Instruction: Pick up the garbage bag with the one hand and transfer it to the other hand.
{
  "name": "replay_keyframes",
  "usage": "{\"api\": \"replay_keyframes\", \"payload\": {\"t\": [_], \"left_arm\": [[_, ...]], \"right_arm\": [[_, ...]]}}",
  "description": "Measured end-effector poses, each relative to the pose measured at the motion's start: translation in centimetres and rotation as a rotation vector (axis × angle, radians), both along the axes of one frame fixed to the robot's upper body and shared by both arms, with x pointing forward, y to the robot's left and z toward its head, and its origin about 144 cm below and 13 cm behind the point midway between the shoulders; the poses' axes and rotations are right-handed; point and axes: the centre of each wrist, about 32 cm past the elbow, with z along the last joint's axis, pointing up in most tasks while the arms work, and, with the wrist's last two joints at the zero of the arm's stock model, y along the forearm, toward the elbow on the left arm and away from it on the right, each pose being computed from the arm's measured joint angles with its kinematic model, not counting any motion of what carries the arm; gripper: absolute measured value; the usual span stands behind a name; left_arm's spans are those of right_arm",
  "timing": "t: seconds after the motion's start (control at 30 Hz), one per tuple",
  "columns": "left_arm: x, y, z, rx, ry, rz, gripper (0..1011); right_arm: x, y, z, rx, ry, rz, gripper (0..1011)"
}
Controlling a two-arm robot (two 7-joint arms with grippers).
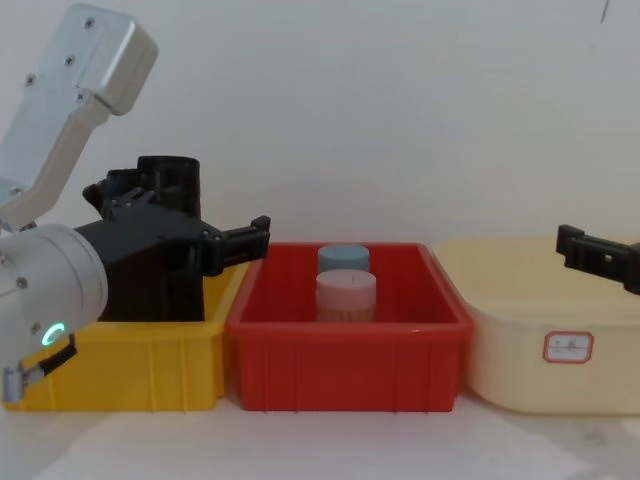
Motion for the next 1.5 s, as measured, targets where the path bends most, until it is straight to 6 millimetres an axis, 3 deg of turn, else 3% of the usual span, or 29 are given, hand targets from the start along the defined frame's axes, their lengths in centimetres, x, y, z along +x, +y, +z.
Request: {"api": "replay_keyframes", "payload": {"t": [1.07, 1.5], "left_arm": [[0.0, 0.1, 0.1, -0.004, -0.019, -0.010, 1002], [-2.1, 0.8, -0.4, -0.016, -0.022, 0.004, 1002]], "right_arm": [[0.0, 0.0, 0.0, 0.000, 0.000, 0.000, 1001], [0.0, 0.0, 0.0, 0.000, 0.000, 0.000, 1001]]}}
